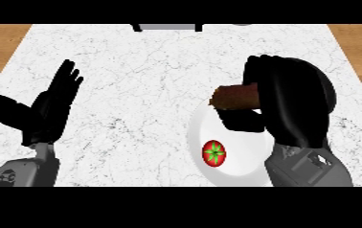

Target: Pick the sweet potato from the plate and place it in the pan

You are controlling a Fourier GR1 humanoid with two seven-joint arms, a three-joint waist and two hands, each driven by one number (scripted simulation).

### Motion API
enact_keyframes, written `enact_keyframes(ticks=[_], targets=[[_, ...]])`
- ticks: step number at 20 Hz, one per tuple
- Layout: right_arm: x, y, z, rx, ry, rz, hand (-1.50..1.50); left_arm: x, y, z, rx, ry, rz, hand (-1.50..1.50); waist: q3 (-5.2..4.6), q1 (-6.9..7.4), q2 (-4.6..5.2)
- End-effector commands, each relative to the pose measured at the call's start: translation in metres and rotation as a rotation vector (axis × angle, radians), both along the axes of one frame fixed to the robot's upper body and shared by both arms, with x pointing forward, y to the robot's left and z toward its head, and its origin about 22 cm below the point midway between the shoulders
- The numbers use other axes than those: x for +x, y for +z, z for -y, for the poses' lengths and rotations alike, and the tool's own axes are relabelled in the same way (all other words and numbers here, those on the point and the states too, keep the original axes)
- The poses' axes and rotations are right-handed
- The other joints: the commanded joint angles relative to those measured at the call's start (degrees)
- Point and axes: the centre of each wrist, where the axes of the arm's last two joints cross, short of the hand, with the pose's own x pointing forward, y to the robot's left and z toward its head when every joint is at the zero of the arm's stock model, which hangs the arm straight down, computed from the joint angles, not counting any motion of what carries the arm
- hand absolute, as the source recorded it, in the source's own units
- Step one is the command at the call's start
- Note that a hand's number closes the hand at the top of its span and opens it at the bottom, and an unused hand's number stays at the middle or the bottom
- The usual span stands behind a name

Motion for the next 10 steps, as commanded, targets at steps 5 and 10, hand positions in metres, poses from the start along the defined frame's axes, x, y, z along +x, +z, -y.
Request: enact_keyframes(ticks=[5,10], targets=[[0.029,-0.002,0.096,0.065,-0.128,0.081,1.50,-0.007,0.005,-0.002,0.012,0.011,0.013,0.00,0.05,0.35,0.17],[0.042,-0.004,0.168,0.154,-0.157,0.120,1.50,0.001,0.002,0.007,0.004,-0.005,-0.003,0.00,0.07,0.11,0.26]])
